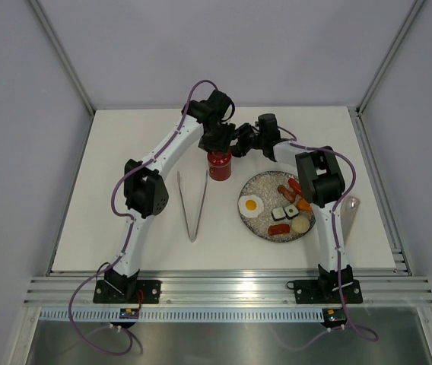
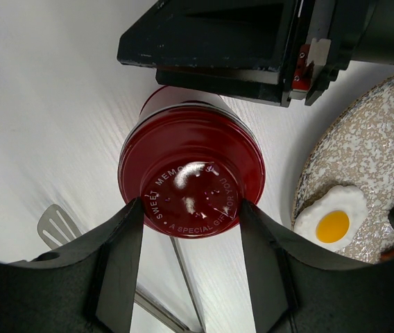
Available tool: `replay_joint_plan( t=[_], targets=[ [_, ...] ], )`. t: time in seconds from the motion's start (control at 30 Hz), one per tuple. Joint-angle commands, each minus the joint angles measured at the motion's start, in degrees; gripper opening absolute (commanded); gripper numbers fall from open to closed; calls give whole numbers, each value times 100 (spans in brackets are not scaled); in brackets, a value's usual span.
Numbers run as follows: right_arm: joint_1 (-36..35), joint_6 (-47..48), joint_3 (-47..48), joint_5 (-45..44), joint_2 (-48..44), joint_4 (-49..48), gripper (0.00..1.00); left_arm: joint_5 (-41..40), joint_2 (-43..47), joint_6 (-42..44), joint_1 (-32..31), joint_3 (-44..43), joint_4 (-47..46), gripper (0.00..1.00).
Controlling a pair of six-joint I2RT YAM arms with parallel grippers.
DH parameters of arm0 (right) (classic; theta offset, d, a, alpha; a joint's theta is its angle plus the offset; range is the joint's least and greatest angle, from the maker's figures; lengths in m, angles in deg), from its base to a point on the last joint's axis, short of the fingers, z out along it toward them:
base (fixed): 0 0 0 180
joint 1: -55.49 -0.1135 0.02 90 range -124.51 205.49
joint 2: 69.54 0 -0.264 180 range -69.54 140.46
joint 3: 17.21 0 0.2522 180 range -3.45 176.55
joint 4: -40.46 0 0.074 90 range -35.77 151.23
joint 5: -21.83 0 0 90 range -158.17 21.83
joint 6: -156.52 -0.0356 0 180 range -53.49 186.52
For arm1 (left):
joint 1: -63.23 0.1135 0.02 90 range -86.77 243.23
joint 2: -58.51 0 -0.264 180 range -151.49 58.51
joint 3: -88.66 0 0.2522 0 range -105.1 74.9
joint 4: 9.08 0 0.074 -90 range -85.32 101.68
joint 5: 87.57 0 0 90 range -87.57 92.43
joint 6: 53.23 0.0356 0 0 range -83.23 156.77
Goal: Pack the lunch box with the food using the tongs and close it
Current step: Close the box lid on the packing box.
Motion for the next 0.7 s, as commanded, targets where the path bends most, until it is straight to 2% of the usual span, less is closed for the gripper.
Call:
replay_joint_plan(
  t=[0.0, 0.67],
  targets=[
    [-110, 223, -26, 132, -61, 51, 53, 34, 383, 84, 6, -248, -128, 24],
    [-268, 215, -395, 238, -246, -115, 59, 43, 427, 75, -3, -249, -76, 24]
  ],
)
